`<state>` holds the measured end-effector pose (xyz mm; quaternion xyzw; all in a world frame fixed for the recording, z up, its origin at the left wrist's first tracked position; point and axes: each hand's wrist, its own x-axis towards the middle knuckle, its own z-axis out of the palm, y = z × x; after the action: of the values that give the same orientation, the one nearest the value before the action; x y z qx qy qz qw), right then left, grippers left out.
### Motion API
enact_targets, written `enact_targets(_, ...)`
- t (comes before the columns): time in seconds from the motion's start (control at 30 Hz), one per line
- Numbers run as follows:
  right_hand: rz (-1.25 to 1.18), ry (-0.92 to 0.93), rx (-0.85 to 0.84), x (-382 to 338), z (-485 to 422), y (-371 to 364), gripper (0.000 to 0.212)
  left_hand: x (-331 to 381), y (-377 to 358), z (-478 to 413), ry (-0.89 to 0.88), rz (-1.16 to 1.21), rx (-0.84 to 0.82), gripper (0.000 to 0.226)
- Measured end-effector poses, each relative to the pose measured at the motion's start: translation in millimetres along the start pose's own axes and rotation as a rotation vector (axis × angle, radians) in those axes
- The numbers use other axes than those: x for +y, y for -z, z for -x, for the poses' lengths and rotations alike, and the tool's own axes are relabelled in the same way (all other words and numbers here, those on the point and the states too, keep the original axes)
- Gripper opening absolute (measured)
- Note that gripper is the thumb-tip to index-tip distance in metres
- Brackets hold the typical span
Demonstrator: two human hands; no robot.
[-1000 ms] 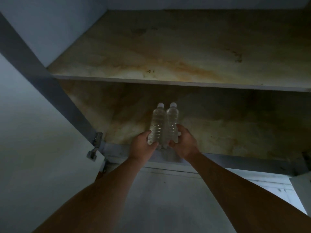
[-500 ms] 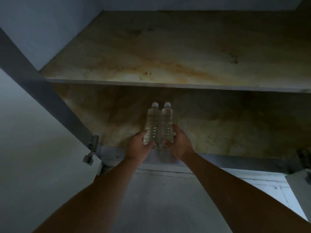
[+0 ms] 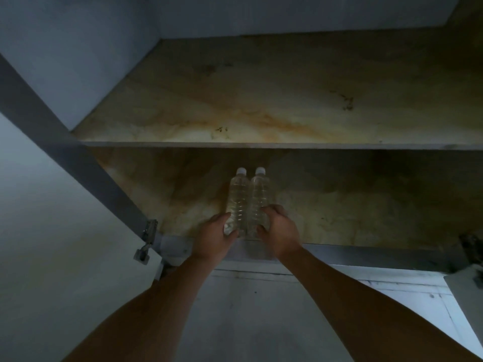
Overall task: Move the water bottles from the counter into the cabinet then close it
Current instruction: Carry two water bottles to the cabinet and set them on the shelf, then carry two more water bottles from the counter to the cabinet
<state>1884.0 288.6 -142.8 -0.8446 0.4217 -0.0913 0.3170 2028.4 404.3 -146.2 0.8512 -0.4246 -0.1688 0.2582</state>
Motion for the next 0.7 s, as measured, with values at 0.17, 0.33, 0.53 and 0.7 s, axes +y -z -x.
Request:
enact_targets(0.17, 0.035, 0.105, 0.003, 6, 7, 1, 0.039, -6, 0, 5, -0.048, -0.058, 0.007, 0.048)
enact_targets(0.33, 0.1, 0.1, -0.111, 4, 13, 6, 0.059, -3, 1, 4, -0.042, -0.184, -0.045, 0.05)
enact_targets(0.53, 0.165, -0.044, -0.205, -24, 82, 68, 0.063, 52, 55, 74, -0.22, -0.325, -0.141, 0.046)
enact_targets(0.7, 0.176, -0.118, -0.184, -70, 183, 177, 0.065, 131, 153, 164, -0.208, -0.345, -0.152, 0.053)
